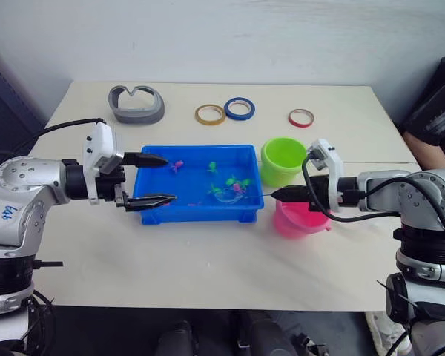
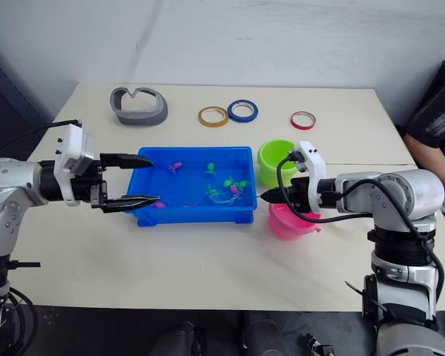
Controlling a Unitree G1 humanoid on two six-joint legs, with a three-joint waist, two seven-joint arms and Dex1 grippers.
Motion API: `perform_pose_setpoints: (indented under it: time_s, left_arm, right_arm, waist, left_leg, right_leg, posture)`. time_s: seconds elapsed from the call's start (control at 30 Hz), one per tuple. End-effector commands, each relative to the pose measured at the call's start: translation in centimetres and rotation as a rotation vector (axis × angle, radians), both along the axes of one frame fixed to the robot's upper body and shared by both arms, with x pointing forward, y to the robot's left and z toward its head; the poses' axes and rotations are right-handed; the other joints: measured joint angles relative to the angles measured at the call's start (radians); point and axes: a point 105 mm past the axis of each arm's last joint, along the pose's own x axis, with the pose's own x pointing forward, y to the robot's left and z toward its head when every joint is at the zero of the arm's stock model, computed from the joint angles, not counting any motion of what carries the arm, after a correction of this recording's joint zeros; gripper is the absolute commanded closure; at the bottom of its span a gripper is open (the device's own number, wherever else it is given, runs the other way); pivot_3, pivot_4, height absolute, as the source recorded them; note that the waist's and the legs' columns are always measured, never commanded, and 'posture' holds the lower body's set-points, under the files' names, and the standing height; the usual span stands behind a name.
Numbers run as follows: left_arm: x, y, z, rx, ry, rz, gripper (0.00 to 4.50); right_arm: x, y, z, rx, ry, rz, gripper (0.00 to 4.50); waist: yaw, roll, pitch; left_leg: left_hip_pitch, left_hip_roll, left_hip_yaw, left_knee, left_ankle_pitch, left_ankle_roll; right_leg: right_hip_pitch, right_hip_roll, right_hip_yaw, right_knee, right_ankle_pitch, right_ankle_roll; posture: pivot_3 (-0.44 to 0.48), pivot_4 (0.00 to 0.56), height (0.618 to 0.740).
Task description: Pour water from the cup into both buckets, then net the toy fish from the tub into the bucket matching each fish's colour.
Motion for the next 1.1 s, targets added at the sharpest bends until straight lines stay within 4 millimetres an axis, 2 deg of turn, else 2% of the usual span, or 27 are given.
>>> perform_pose_setpoints:
  time_s: [0.03, 0.5, 0.63, 0.87, 0.97, 1.1]
  left_arm:
    - [0.0, -0.3, 0.7, 0.003, -0.043, -0.012, 0.07]
    - [0.3, -0.4, 0.7, 0.006, -0.063, -0.001, 0.07]
    - [0.3, -0.4, 0.7, 0.007, -0.065, 0.000, 0.07]
    - [0.5, -0.5, 1.0, 0.011, -0.077, -0.004, 0.07]
    - [0.5, -0.6, 1.1, 0.015, -0.082, -0.007, 0.07]
    - [0.6, -0.6, 1.1, 0.016, -0.084, -0.010, 0.07]
  right_arm:
    - [-0.3, 0.1, 0.4, 0.004, -0.005, 0.014, 4.50]
    - [1.1, -1.0, -0.4, -0.035, 0.027, -0.088, 4.50]
    - [1.2, -0.4, -0.1, -0.086, -0.087, -0.053, 4.50]
    - [1.3, -0.1, -0.4, -0.116, -0.147, -0.034, 4.50]
    - [0.6, 0.2, -0.7, -0.121, -0.151, 0.006, 4.50]
    - [-1.3, 1.7, -0.3, -0.113, -0.225, 0.155, 4.50]
  waist:
    - [-0.001, 0.000, 0.000]
    - [0.001, 0.000, 0.000]
    - [0.001, 0.000, 0.000]
    - [0.001, 0.000, 0.000]
    - [0.001, 0.000, 0.000]
    - [0.000, 0.000, 0.000]
  left_leg:
    - [0.000, 0.000, 0.000, 0.000, 0.000, 0.000]
    - [0.000, 0.000, 0.000, 0.000, 0.000, 0.000]
    - [0.000, 0.000, 0.000, -0.001, 0.000, 0.000]
    - [0.000, 0.000, 0.000, -0.001, 0.000, 0.000]
    - [0.000, 0.000, 0.000, -0.001, 0.000, 0.000]
    - [0.000, 0.000, 0.000, -0.002, 0.000, 0.000]
  right_leg:
    - [0.000, 0.000, 0.000, 0.000, 0.000, 0.000]
    - [0.000, 0.000, 0.000, -0.001, 0.000, 0.000]
    - [0.000, 0.000, 0.000, -0.001, 0.000, 0.000]
    - [0.000, 0.000, 0.000, -0.001, 0.000, 0.000]
    - [0.000, 0.000, 0.000, -0.001, 0.000, 0.000]
    - [0.000, 0.000, 0.000, -0.002, 0.000, 0.000]
  posture:
    - [0.000, 0.150, 0.740]
    - [0.000, 0.150, 0.740]
    - [0.000, 0.150, 0.740]
    - [0.000, 0.150, 0.740]
    - [0.000, 0.150, 0.740]
    - [0.000, 0.150, 0.740]
